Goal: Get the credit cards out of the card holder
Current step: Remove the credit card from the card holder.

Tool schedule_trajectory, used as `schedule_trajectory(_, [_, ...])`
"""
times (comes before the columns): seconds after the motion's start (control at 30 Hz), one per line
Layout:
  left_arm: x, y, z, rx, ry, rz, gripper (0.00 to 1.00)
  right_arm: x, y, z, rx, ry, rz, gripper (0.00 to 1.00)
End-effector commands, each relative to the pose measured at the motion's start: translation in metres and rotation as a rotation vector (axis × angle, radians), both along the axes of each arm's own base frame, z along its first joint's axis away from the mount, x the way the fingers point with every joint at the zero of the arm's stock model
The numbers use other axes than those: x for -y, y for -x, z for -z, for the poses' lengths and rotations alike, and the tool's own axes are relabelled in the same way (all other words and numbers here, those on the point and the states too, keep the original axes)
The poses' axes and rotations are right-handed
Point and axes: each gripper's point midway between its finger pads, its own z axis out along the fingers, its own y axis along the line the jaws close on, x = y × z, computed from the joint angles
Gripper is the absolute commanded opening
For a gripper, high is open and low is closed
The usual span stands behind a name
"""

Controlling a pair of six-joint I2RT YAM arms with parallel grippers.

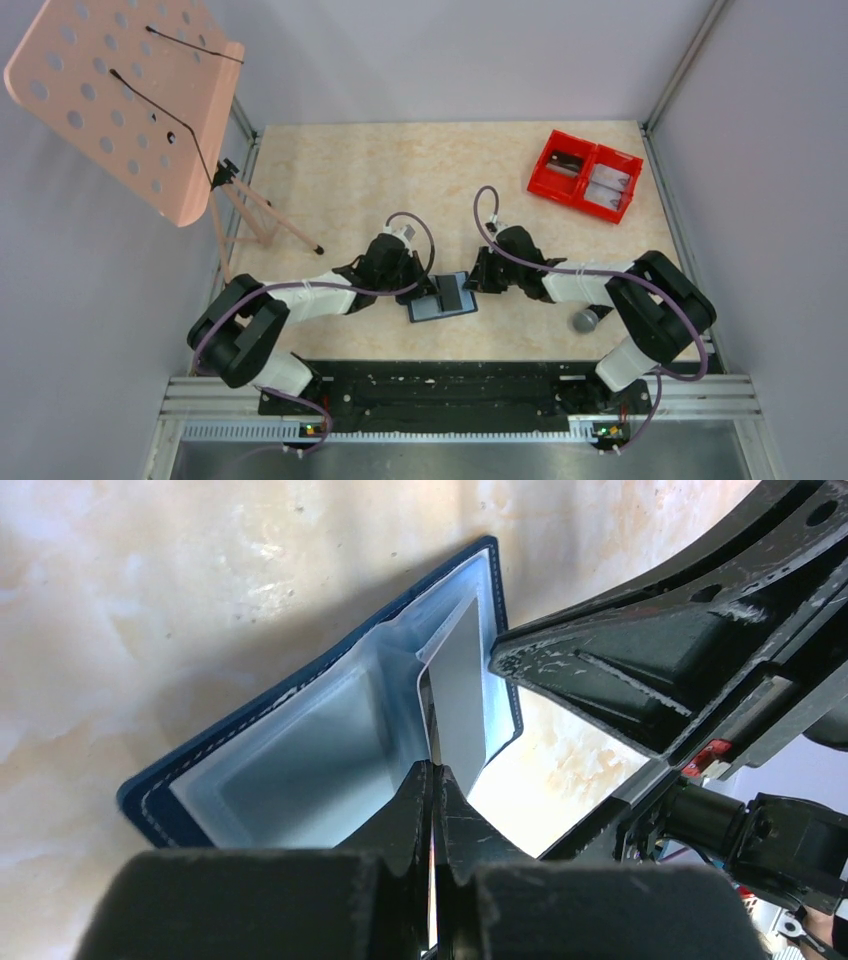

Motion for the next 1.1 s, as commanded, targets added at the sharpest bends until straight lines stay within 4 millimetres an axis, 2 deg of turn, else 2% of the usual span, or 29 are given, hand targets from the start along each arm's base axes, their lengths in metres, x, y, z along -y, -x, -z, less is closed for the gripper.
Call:
schedule_trajectory(0.0, [-0.009,-0.002,-0.009,0.027,0.018,-0.030,0.00,0.017,0.006,0.013,-0.029,0.072,0.019,0.08])
schedule_trajectory(0.4, [-0.031,-0.001,-0.011,0.028,0.001,-0.072,0.00,0.022,0.001,0.014,-0.025,0.085,0.031,0.08])
schedule_trajectory(0.53, [-0.039,0.000,-0.014,0.032,-0.005,-0.092,0.00,0.021,-0.002,0.008,-0.003,0.084,0.018,0.08])
schedule_trajectory(0.67, [-0.043,0.002,-0.019,0.022,-0.001,-0.095,0.00,0.013,-0.013,-0.021,0.113,0.057,-0.049,0.11])
schedule_trajectory(0.77, [-0.046,0.000,-0.024,0.005,-0.013,-0.122,0.00,0.005,-0.027,-0.056,0.261,0.029,-0.085,0.17])
schedule_trajectory(0.9, [-0.049,-0.004,-0.033,-0.004,-0.036,-0.147,0.00,-0.005,-0.042,-0.088,0.487,0.057,-0.130,0.24])
schedule_trajectory(0.97, [-0.051,-0.006,-0.039,0.000,-0.032,-0.162,0.00,-0.018,-0.040,-0.108,0.655,0.040,-0.187,0.25])
schedule_trajectory(1.07, [-0.054,-0.009,-0.049,0.004,-0.013,-0.200,0.00,-0.036,-0.022,-0.127,1.003,0.143,-0.333,0.27])
